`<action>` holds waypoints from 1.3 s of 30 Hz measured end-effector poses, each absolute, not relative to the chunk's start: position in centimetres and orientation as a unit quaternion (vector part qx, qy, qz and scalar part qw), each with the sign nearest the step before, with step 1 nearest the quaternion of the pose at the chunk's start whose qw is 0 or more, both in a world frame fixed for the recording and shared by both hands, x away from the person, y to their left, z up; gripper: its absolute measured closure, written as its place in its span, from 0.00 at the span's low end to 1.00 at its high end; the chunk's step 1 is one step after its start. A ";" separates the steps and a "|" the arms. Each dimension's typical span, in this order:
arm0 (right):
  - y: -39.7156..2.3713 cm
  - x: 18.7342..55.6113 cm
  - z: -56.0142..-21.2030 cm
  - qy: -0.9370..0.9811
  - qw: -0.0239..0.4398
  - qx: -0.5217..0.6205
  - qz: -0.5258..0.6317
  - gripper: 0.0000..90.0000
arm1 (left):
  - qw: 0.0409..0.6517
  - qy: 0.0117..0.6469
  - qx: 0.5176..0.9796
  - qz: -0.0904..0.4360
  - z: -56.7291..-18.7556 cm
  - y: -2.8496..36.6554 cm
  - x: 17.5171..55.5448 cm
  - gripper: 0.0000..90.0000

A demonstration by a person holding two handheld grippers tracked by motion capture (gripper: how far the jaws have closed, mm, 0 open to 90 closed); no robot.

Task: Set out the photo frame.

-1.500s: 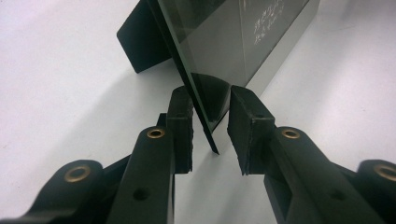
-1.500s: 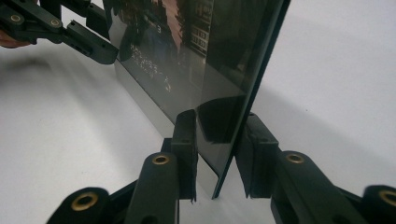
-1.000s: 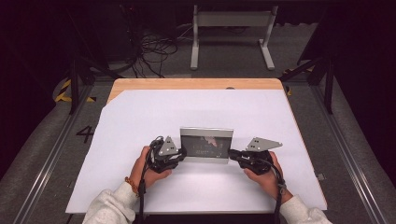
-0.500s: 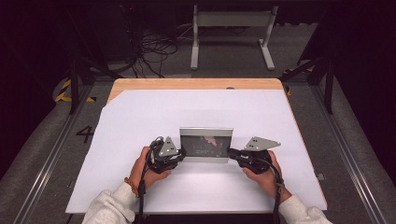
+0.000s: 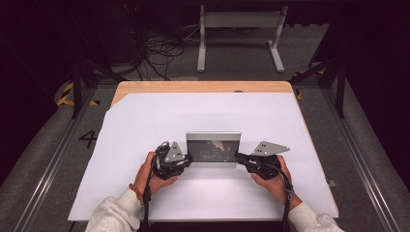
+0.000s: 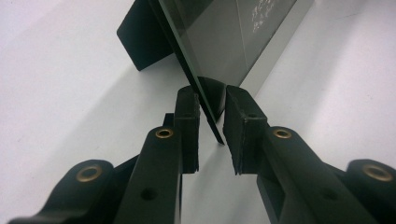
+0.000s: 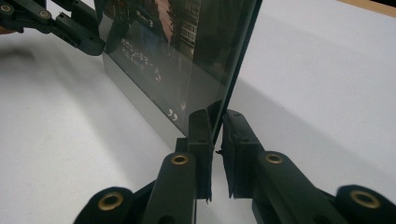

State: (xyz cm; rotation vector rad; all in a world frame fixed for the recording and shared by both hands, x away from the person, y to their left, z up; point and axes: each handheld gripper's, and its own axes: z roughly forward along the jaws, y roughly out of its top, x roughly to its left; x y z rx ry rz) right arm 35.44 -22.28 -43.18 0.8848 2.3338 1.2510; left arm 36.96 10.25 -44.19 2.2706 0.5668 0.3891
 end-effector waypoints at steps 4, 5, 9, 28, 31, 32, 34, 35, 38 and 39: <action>-22.3 35.4 -43.2 0.824 0.173 0.313 0.440 0.92 | 0.375 0.221 0.887 0.152 -44.2 10.2 37.0 0.84; -22.3 35.4 -43.2 0.824 0.173 0.313 0.440 0.92 | 0.375 0.222 0.887 0.153 -44.2 10.2 37.0 0.84; -22.4 35.3 -43.1 0.823 0.175 0.312 0.442 0.88 | 0.381 0.225 0.884 0.155 -44.0 10.4 36.8 0.81; -25.2 32.8 -41.1 0.838 0.229 0.279 0.409 0.71 | 0.410 0.238 0.862 0.181 -42.9 13.8 34.8 0.69; -25.8 32.4 -41.2 0.840 0.230 0.279 0.404 0.67 | 0.411 0.236 0.861 0.186 -42.9 14.3 34.3 0.66; -26.0 32.3 -41.2 0.841 0.230 0.279 0.402 0.65 | 0.410 0.235 0.861 0.188 -42.9 14.4 34.1 0.65; -26.4 32.1 -41.3 0.842 0.235 0.280 0.397 0.62 | 0.408 0.236 0.861 0.192 -42.9 14.7 33.8 0.61; -26.5 31.9 -41.4 0.842 0.238 0.281 0.393 0.60 | 0.410 0.234 0.860 0.191 -42.9 14.9 33.7 0.59; -27.0 31.6 -41.7 0.844 0.244 0.278 0.388 0.54 | 0.411 0.236 0.860 0.189 -43.1 15.4 33.3 0.54; -27.2 31.5 -41.7 0.844 0.242 0.276 0.392 0.52 | 0.412 0.236 0.860 0.188 -43.2 15.6 33.1 0.51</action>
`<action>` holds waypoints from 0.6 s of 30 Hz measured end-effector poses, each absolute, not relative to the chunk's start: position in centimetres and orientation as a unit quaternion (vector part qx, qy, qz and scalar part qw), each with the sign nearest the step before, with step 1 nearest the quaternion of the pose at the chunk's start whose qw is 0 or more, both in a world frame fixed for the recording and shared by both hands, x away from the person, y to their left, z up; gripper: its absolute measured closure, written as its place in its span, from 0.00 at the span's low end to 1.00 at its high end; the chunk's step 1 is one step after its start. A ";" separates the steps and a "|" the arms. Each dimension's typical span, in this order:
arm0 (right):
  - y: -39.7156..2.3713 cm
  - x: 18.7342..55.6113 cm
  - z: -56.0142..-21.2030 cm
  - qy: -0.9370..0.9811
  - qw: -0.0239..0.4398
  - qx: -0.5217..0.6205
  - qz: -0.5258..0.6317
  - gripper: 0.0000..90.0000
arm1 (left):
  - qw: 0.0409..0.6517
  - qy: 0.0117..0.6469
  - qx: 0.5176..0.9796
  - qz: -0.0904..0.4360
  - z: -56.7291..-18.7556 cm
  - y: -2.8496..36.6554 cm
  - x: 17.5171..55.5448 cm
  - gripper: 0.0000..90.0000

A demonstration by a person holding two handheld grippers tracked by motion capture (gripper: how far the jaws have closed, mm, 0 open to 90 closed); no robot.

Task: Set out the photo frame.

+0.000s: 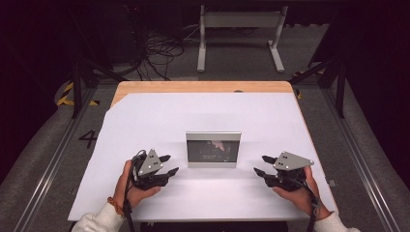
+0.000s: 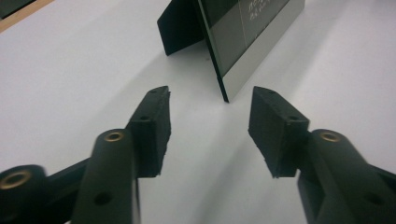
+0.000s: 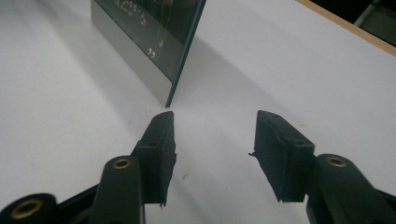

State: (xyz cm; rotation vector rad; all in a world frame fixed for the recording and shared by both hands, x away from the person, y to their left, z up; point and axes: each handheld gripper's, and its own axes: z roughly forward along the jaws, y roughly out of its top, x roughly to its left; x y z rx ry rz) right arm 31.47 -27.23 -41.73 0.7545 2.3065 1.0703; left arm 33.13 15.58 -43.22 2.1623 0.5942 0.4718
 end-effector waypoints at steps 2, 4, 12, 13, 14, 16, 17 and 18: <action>-27.7 31.2 -41.9 0.841 0.245 0.277 0.395 0.47 | 0.408 0.238 0.861 0.189 -43.4 15.9 32.8 0.46; -28.0 31.1 -42.0 0.839 0.246 0.283 0.395 0.42 | 0.409 0.239 0.861 0.185 -43.6 16.2 32.6 0.40; -29.2 30.5 -43.1 0.844 0.245 0.284 0.384 0.23 | 0.397 0.264 0.860 0.182 -45.1 17.8 31.3 0.17; -29.3 30.5 -43.2 0.843 0.242 0.286 0.387 0.21 | 0.398 0.269 0.858 0.184 -45.2 17.9 31.2 0.16; -29.4 30.5 -43.4 0.840 0.241 0.292 0.388 0.18 | 0.399 0.270 0.857 0.184 -45.2 18.0 31.2 0.14; -29.5 30.5 -43.5 0.840 0.240 0.297 0.385 0.13 | 0.402 0.275 0.854 0.181 -45.4 18.2 31.3 0.10; -29.5 30.5 -43.5 0.840 0.240 0.297 0.385 0.13 | 0.402 0.275 0.854 0.181 -45.4 18.2 31.3 0.10; -29.4 30.5 -43.5 0.837 0.237 0.300 0.392 0.11 | 0.405 0.275 0.854 0.175 -45.6 18.3 31.4 0.09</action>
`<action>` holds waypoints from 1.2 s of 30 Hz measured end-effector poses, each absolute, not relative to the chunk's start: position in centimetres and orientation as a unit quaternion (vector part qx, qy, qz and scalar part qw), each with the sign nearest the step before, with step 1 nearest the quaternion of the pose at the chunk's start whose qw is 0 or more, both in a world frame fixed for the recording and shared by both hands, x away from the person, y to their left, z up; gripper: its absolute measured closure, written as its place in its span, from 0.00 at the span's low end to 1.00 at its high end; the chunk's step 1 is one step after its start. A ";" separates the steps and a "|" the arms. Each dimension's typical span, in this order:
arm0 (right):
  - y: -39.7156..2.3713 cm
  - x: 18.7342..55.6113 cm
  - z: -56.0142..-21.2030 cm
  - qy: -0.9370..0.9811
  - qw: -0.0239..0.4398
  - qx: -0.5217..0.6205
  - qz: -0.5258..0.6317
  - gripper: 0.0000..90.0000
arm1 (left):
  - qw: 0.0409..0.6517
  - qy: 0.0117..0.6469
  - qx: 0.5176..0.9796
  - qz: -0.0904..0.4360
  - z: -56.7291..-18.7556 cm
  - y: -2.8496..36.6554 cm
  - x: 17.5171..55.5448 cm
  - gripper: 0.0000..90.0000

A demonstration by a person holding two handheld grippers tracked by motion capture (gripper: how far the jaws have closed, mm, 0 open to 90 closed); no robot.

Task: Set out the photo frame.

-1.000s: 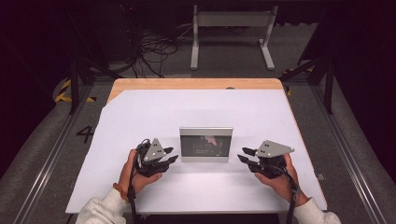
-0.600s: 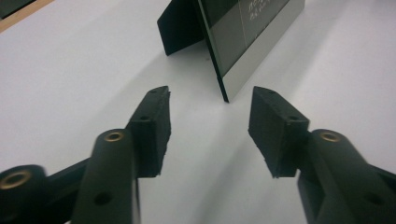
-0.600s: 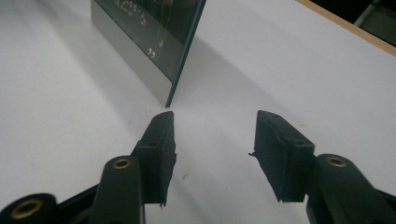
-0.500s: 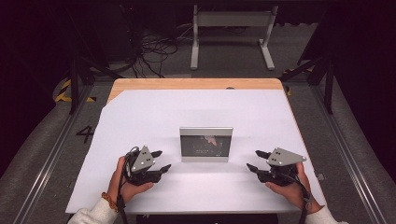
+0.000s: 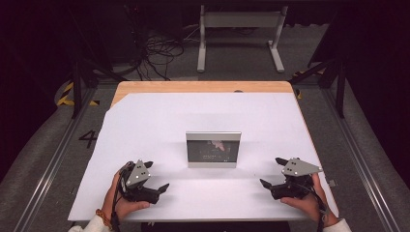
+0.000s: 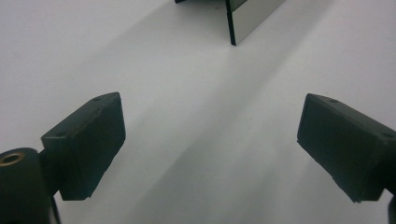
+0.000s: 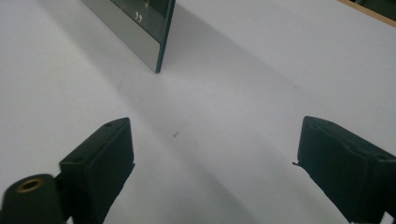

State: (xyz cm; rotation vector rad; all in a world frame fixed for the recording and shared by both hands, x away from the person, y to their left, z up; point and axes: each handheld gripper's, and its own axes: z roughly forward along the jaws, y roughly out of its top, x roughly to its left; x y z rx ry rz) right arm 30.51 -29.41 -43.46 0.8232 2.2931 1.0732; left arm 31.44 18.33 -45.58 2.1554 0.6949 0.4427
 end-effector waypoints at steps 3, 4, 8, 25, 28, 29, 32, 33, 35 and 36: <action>-29.3 30.4 -43.4 0.837 0.237 0.296 0.394 0.10 | 0.406 0.273 0.854 0.177 -45.6 18.2 31.5 0.08; -29.3 30.4 -43.4 0.836 0.237 0.298 0.395 0.10 | 0.409 0.271 0.853 0.176 -45.6 18.2 31.5 0.08; -29.3 30.6 -43.6 0.838 0.237 0.299 0.390 0.09 | 0.411 0.274 0.851 0.179 -45.5 18.2 31.4 0.08; -29.1 30.8 -43.8 0.840 0.239 0.298 0.385 0.10 | 0.409 0.271 0.853 0.177 -45.5 18.1 31.4 0.08; -29.2 30.8 -43.8 0.840 0.241 0.297 0.385 0.10 | 0.408 0.270 0.854 0.179 -45.4 18.0 31.5 0.08; -29.2 30.8 -43.8 0.840 0.240 0.298 0.385 0.10 | 0.408 0.271 0.854 0.178 -45.4 18.0 31.5 0.08; -29.2 30.8 -43.8 0.840 0.240 0.299 0.385 0.11 | 0.409 0.272 0.853 0.176 -45.5 18.1 31.7 0.08; -29.2 30.8 -43.8 0.840 0.241 0.299 0.384 0.10 | 0.411 0.272 0.852 0.175 -45.5 18.1 31.7 0.08; -29.2 30.8 -43.8 0.840 0.240 0.299 0.384 0.10 | 0.411 0.275 0.852 0.174 -45.4 18.1 31.8 0.08; -29.1 30.8 -43.8 0.840 0.241 0.298 0.383 0.10 | 0.412 0.276 0.851 0.174 -45.4 18.1 31.8 0.08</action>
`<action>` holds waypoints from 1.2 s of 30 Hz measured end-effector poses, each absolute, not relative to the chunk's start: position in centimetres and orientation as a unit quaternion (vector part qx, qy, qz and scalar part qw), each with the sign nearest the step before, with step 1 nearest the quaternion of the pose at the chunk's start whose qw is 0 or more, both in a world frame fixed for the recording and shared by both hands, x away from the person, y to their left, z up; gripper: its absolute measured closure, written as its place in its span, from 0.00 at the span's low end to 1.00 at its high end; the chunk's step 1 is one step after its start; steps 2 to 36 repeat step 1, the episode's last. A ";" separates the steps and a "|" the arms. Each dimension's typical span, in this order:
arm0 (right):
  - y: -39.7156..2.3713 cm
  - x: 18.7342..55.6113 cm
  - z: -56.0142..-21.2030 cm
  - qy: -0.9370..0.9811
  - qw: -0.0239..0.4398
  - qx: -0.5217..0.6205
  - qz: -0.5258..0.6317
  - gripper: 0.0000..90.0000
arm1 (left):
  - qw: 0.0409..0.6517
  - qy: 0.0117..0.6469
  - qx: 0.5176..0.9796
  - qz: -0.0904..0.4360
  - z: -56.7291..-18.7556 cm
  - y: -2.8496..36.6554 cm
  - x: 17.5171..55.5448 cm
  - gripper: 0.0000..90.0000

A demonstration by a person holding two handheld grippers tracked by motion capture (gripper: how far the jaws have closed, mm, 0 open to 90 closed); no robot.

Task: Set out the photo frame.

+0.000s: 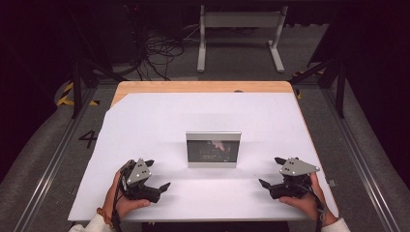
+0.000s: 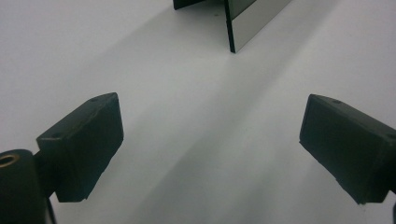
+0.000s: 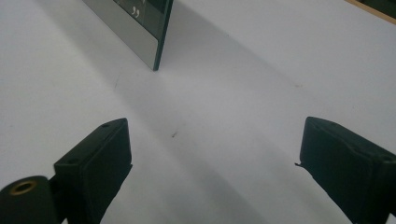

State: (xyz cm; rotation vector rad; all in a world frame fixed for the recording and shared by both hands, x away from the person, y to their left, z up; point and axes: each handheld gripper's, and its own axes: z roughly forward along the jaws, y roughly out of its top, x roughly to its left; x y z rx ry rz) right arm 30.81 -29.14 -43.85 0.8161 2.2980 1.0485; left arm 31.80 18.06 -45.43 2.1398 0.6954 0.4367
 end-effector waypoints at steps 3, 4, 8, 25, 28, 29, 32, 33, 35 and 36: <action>-29.1 30.8 -43.9 0.840 0.241 0.298 0.383 0.10 | 0.414 0.276 0.850 0.171 -45.4 18.0 31.8 0.08; -29.1 30.8 -43.9 0.840 0.241 0.298 0.383 0.10 | 0.414 0.276 0.850 0.171 -45.4 18.0 31.8 0.08; -29.1 30.8 -43.9 0.840 0.241 0.298 0.383 0.10 | 0.414 0.276 0.850 0.171 -45.4 18.0 31.8 0.08; -29.1 30.8 -43.9 0.840 0.241 0.298 0.383 0.10 | 0.414 0.276 0.850 0.171 -45.4 18.0 31.8 0.08; -29.1 30.8 -43.9 0.840 0.241 0.298 0.383 0.10 | 0.414 0.276 0.850 0.171 -45.4 18.0 31.8 0.08; -29.1 30.8 -43.9 0.840 0.241 0.298 0.383 0.10 | 0.414 0.276 0.850 0.171 -45.4 18.0 31.8 0.08; -29.1 30.8 -43.9 0.840 0.241 0.298 0.383 0.10 | 0.414 0.276 0.850 0.171 -45.4 18.0 31.8 0.08; -29.1 30.8 -43.9 0.840 0.241 0.298 0.383 0.10 | 0.414 0.276 0.850 0.171 -45.4 18.0 31.8 0.08; -29.1 30.8 -43.9 0.840 0.241 0.298 0.383 0.10 | 0.414 0.276 0.850 0.171 -45.4 18.0 31.8 0.08; -29.1 30.8 -43.9 0.840 0.241 0.298 0.383 0.10 | 0.414 0.276 0.850 0.171 -45.4 18.0 31.8 0.08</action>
